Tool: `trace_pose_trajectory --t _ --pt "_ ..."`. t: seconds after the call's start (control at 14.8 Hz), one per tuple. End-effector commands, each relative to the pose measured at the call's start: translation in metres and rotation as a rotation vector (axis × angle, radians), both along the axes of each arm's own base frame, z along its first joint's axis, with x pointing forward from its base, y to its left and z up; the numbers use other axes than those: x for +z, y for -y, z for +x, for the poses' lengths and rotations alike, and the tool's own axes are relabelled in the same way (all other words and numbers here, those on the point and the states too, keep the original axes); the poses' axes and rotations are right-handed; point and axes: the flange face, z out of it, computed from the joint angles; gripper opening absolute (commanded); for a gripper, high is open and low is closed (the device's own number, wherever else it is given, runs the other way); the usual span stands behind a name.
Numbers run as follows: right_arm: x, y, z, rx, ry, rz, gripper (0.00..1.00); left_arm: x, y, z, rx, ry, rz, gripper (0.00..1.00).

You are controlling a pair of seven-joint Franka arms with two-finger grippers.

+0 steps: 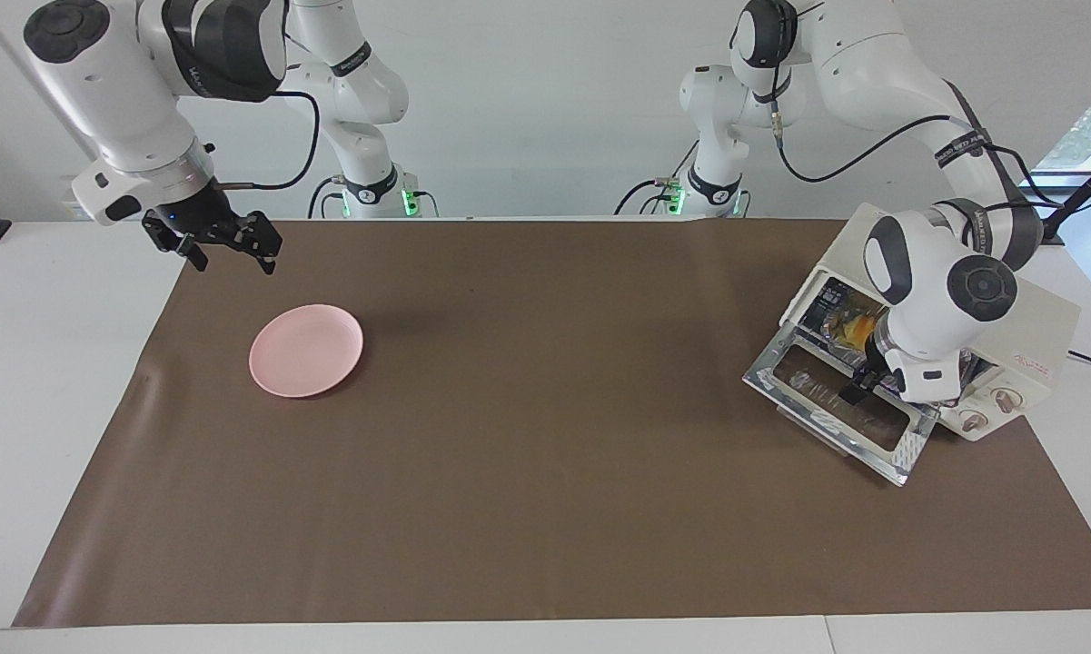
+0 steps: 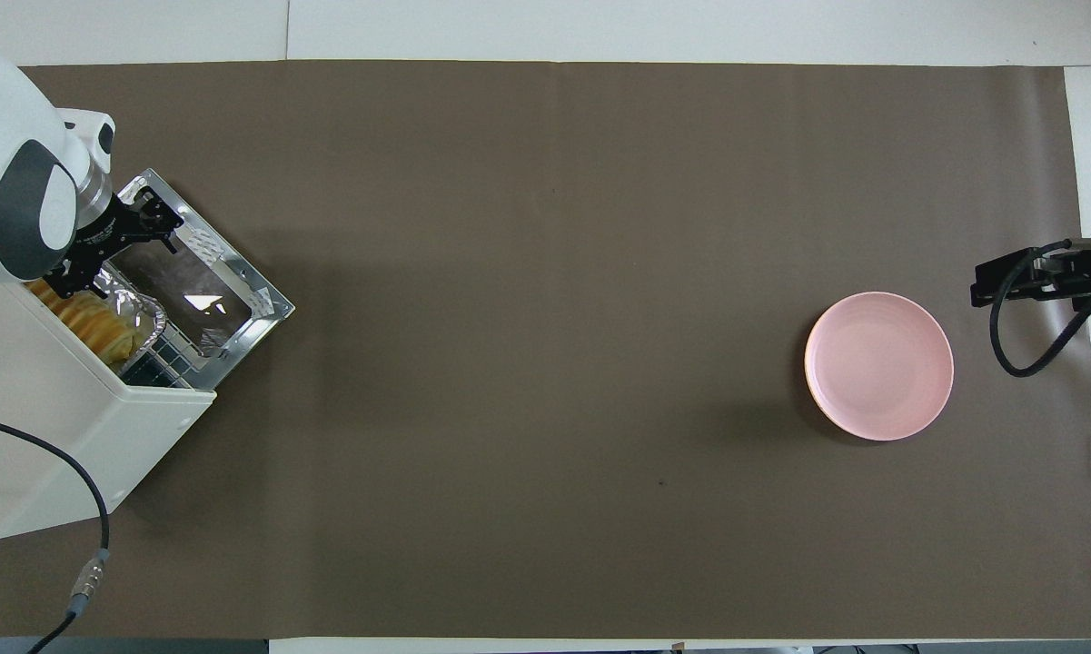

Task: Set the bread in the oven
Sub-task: 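Open the left gripper and draw it back from the tray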

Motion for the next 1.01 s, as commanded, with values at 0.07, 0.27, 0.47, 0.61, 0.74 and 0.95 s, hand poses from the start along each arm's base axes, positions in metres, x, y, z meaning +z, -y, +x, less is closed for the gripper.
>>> trace_pose_trajectory --t 0.07,0.27,0.47,0.61,0.74,0.95 --pt "0.003 0.0 -0.002 -0.009 -0.008 0.015 1.0 0.034 0.011 -0.008 -0.021 -0.021 0.003 1.0" --pt "0.003 0.0 -0.002 -0.009 -0.008 0.015 1.0 0.056 0.018 -0.012 -0.03 -0.008 -0.004 1.0" --pt "0.003 0.0 -0.002 -0.009 -0.008 0.015 1.0 0.081 0.025 -0.017 -0.041 0.019 -0.024 1.0" --pt "0.003 0.0 -0.002 -0.009 -0.008 0.015 1.0 0.094 0.03 -0.025 -0.049 0.014 -0.032 1.0" --pt "0.003 0.0 -0.002 -0.009 -0.008 0.015 1.0 0.111 0.031 -0.029 -0.052 0.037 -0.045 1.0" --pt "0.003 0.0 -0.002 -0.009 -0.008 0.015 1.0 0.138 0.029 -0.041 -0.105 0.049 -0.074 1.0"
